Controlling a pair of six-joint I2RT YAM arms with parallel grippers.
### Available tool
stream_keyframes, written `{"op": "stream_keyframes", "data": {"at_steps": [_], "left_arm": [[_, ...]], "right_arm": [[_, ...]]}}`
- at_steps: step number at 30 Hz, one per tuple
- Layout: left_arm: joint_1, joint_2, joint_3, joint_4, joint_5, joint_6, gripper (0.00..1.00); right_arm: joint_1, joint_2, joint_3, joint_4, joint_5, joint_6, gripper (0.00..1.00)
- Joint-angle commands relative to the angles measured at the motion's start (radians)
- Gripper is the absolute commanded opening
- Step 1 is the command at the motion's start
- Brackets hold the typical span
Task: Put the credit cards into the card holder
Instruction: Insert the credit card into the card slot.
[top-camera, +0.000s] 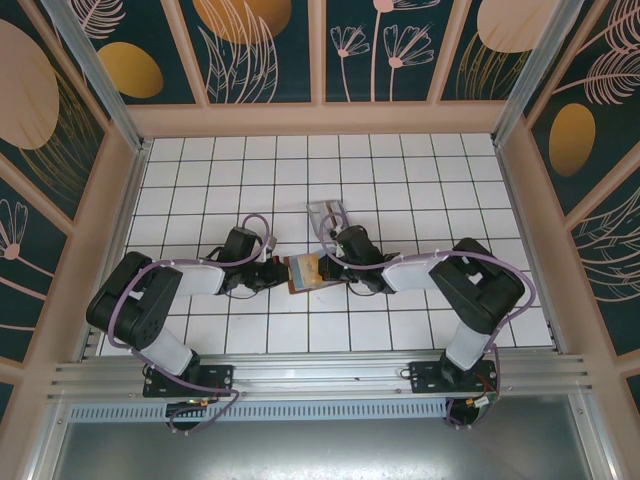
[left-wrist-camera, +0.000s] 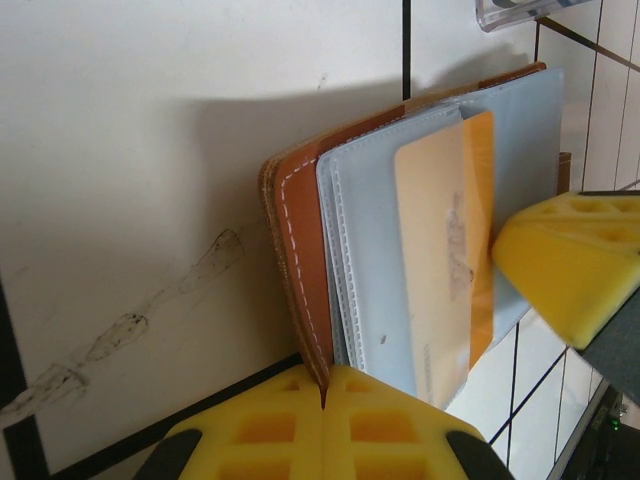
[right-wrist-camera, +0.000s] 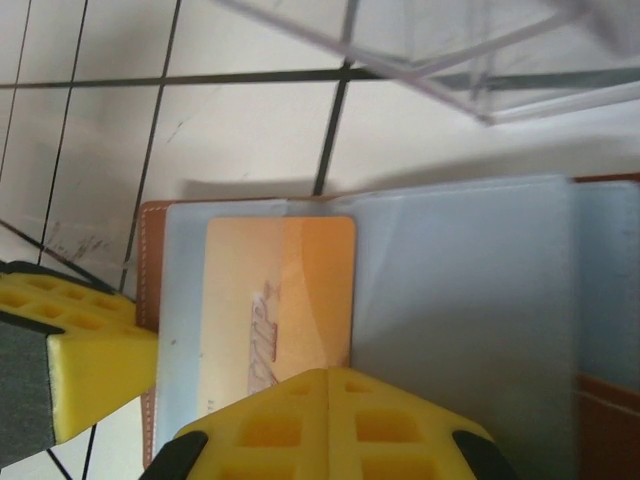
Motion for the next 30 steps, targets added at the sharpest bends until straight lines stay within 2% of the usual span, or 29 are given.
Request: {"op": "stream_keyframes", "data": {"at_steps": [1, 7, 15, 18, 21, 26, 30], "left_arm": [[-0.002, -0.012, -0.009, -0.033, 0.000, 0.002, 0.00], [-0.003, -0.008, -0.003, -0.038, -0.002, 0.007, 0.00], [-0.003, -0.005, -0.007, -0.036, 0.000, 0.007, 0.00], [-0.003, -0.012, -0.013, -0.032, 0.000, 0.005, 0.00], [-0.003, -0.022, -0.022, -0.033, -0.015, 0.004, 0.00], [-0.003, -0.025, -0.032, -0.021, -0.010, -0.002, 0.00], [-0.003, -0.011, -0.031, -0.008, 0.003, -0.008, 0.00]], "right_arm": [[0.019, 0.046, 0.035, 0.029, -0.057, 0.018, 0.02], [0.032, 0.062, 0.033, 0.082, -0.115, 0.027, 0.03], [0.027, -0.036, 0.013, 0.032, -0.068, -0.026, 0.13], [0.027, -0.095, -0.013, -0.005, 0.006, -0.026, 0.14], [0.026, -0.144, -0.026, -0.074, 0.080, -0.038, 0.28], [0.024, -0.200, -0.073, -0.146, 0.191, -0.014, 0.42], [0.017, -0.198, -0.080, -0.182, 0.208, -0.009, 0.45]]}}
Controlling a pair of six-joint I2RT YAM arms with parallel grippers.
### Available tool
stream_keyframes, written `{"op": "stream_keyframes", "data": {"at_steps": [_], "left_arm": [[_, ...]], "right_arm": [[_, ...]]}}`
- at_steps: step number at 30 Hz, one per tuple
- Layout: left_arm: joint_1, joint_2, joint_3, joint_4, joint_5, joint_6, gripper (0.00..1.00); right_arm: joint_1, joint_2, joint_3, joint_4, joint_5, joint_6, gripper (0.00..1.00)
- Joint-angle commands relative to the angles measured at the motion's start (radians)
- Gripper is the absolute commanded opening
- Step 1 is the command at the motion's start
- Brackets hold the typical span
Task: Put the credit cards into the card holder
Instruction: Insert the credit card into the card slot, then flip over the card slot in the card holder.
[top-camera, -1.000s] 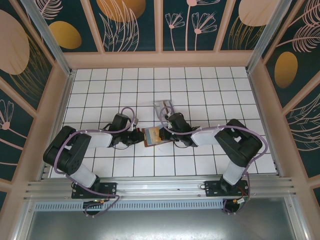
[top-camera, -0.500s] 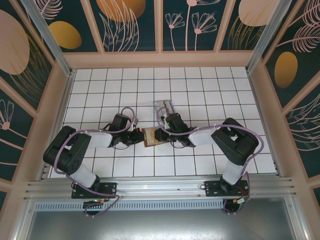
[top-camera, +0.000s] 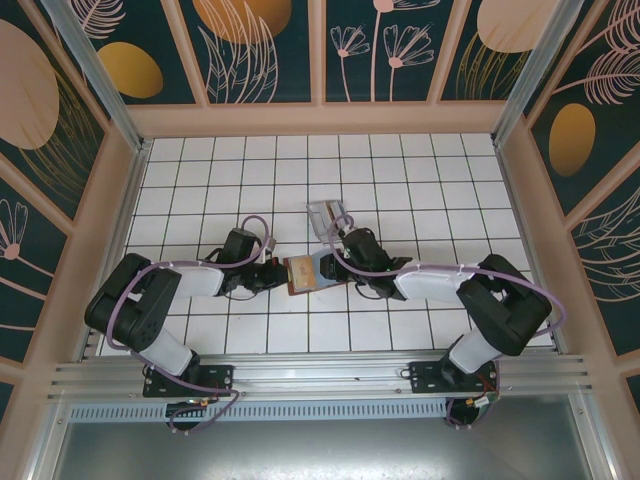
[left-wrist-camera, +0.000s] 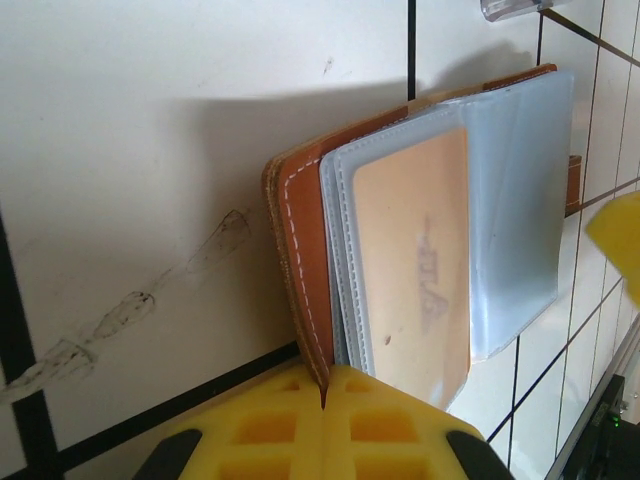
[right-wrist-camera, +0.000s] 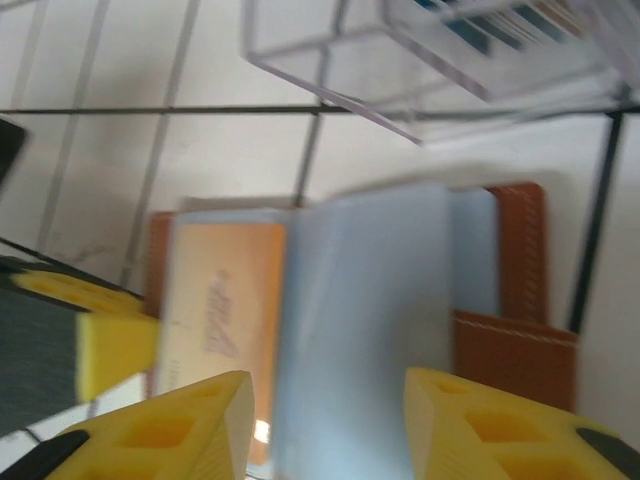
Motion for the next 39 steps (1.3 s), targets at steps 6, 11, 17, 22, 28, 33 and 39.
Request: {"op": "stream_keyframes", "data": {"at_steps": [6, 11, 17, 22, 28, 33, 39], "left_arm": [[-0.003, 0.006, -0.017, -0.001, 0.002, -0.008, 0.00], [-0.003, 0.005, -0.015, -0.010, -0.005, -0.002, 0.00], [-0.003, 0.007, -0.013, -0.008, -0.006, -0.003, 0.00], [-0.003, -0.002, -0.015, -0.011, -0.005, -0.003, 0.00], [-0.003, -0.013, -0.020, 0.070, 0.078, -0.073, 0.03], [-0.003, -0.025, -0.006, 0.063, 0.098, -0.094, 0.13], [-0.003, -0.035, 0.003, 0.044, 0.095, -0.089, 0.16]], "right_arm": [[0.000, 0.020, -0.025, -0.009, -0.011, 0.022, 0.41], [0.000, 0.039, -0.023, 0.018, -0.042, 0.030, 0.38], [-0.001, 0.030, -0.036, 0.088, -0.110, 0.035, 0.36], [0.004, 0.007, -0.050, 0.194, -0.205, 0.027, 0.28], [0.011, 0.079, -0.040, 0.278, -0.301, 0.034, 0.27], [0.014, 0.115, -0.109, 0.449, -0.316, 0.136, 0.28], [0.001, 0.117, -0.099, 0.480, -0.372, 0.150, 0.31]]}}
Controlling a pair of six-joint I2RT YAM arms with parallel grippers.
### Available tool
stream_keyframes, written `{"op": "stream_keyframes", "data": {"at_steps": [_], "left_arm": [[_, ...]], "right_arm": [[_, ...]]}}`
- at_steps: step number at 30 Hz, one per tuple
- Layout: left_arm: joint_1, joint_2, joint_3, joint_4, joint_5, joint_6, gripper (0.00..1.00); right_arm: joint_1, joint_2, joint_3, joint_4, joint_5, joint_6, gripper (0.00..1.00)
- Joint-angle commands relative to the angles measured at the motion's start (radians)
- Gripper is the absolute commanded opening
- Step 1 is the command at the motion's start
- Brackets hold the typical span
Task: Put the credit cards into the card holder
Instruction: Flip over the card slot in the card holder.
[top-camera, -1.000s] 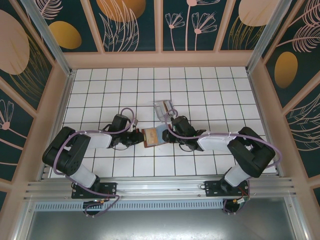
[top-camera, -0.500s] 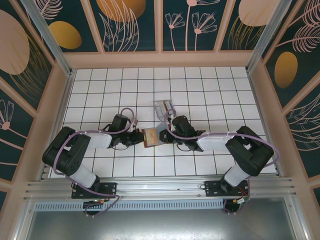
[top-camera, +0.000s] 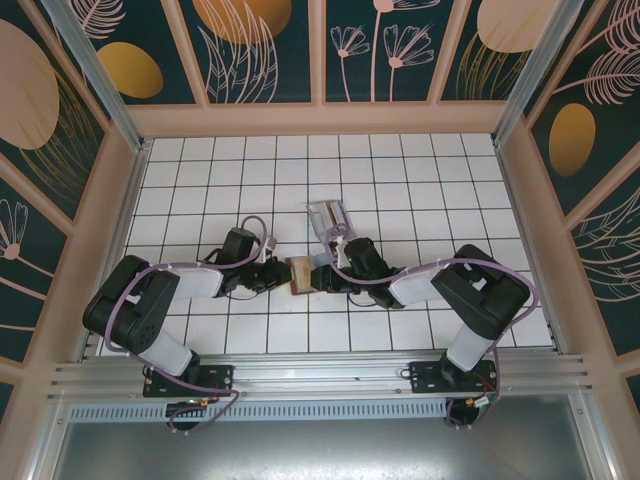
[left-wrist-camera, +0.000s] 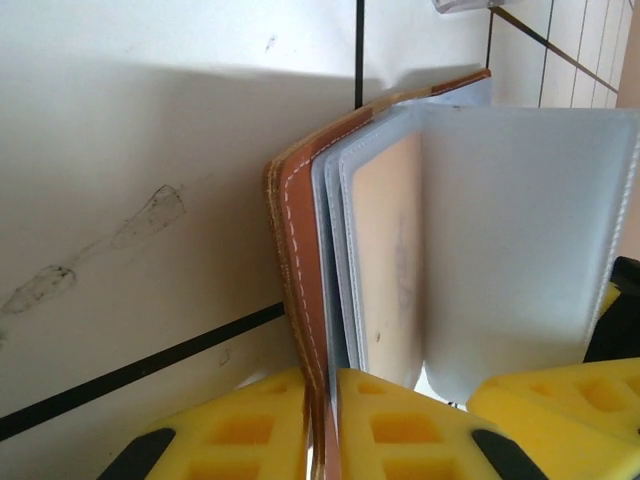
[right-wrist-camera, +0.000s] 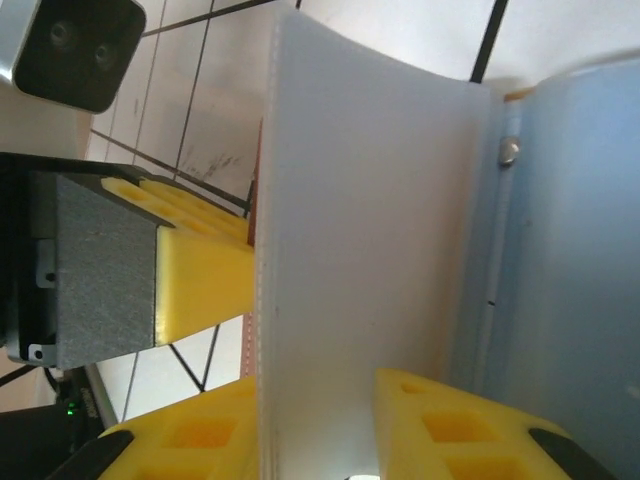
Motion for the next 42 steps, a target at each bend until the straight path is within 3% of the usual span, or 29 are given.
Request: {"op": "stream_keyframes", "data": {"at_steps": [1, 6, 8, 10, 19, 23, 27, 29, 34, 42], "left_arm": [[-0.003, -0.018, 0.013, 0.009, 0.030, -0.006, 0.17], [-0.003, -0.013, 0.016, 0.008, 0.019, -0.006, 0.18], [-0.002, -0.013, 0.017, 0.011, 0.019, -0.003, 0.23], [-0.001, -0.014, 0.020, -0.003, -0.001, 0.010, 0.29], [-0.003, -0.001, 0.021, 0.002, 0.008, 0.010, 0.40], [-0.001, -0.020, 0.017, 0.007, -0.004, 0.007, 0.44], [-0.002, -0.019, 0.019, 0.021, 0.003, -0.006, 0.45], [-0.003, -0.021, 0.015, 0.017, -0.004, -0.002, 0.45], [-0.003, -0.016, 0.013, 0.006, -0.003, 0.004, 0.42], [-0.002, -0.040, 0.011, -0.003, -0.026, 0.003, 0.44]], "right_arm": [[-0.011, -0.027, -0.001, 0.085, -0.047, 0.019, 0.32], [-0.045, -0.005, 0.086, -0.022, -0.148, -0.044, 0.38], [-0.046, -0.016, 0.089, -0.014, -0.152, -0.051, 0.48], [-0.061, -0.023, 0.108, -0.022, -0.176, -0.064, 0.51], [-0.180, -0.080, 0.206, -0.231, -0.108, -0.133, 0.50], [-0.172, -0.024, 0.167, -0.162, -0.140, -0.091, 0.38], [-0.135, 0.030, 0.109, -0.016, -0.174, -0.021, 0.38], [-0.119, -0.001, 0.097, -0.027, -0.125, -0.037, 0.38], [-0.127, -0.150, 0.077, -0.245, 0.096, -0.102, 0.50], [-0.171, -0.193, -0.016, -0.287, 0.091, -0.133, 0.55]]}}
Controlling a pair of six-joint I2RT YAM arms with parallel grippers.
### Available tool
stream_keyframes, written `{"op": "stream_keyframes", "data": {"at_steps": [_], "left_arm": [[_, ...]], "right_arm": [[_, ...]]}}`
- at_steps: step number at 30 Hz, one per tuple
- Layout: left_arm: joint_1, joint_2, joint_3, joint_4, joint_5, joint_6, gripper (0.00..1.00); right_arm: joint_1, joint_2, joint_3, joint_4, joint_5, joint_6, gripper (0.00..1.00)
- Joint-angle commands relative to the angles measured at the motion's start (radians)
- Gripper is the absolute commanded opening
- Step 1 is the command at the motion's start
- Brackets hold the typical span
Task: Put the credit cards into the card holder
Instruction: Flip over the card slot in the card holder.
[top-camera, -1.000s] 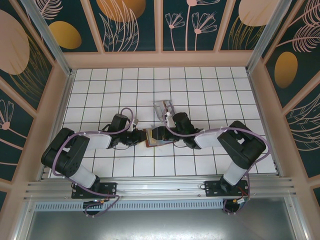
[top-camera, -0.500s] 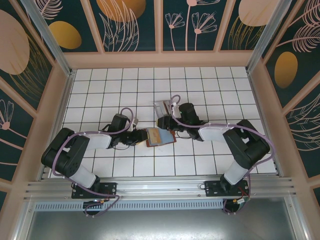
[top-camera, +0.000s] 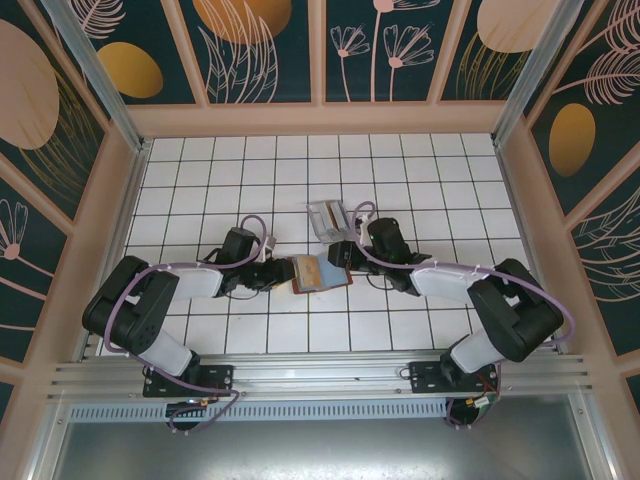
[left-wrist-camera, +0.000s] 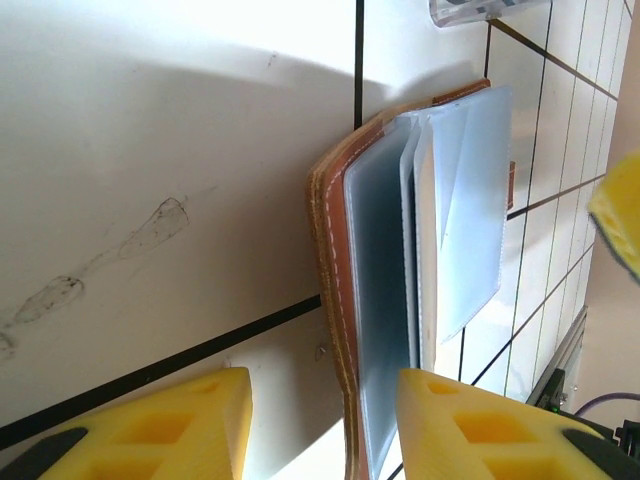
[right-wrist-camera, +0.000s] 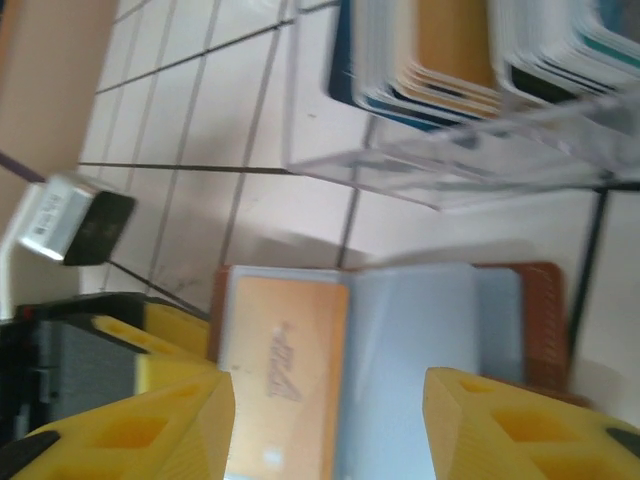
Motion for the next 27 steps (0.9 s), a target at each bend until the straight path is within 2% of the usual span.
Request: {"op": "stream_keyframes", "data": {"at_steps": [1, 7, 19, 22, 27], "left_arm": [[-0.003, -0.038, 0.008, -0.006, -0.019, 0.004, 0.44], [-0.003, -0.045, 0.009, -0.001, -0.016, -0.005, 0.47], [-0.003, -0.047, 0.004, 0.023, -0.010, -0.026, 0.43], [-0.003, -0.042, 0.014, 0.020, -0.004, -0.031, 0.43], [-0.003, -0.042, 0.030, 0.014, -0.013, -0.033, 0.49]], "right_arm": [[0.000, 0.001, -0.040, -0.043, 0.017, -0.025, 0.55], [0.004, 0.053, -0.063, 0.024, -0.038, -0.001, 0.55], [0.045, 0.102, -0.008, 0.027, -0.085, -0.026, 0.42], [0.056, 0.109, 0.015, 0.003, -0.087, -0.036, 0.41], [0.073, 0.140, 0.029, 0.067, -0.147, -0.054, 0.40]]}}
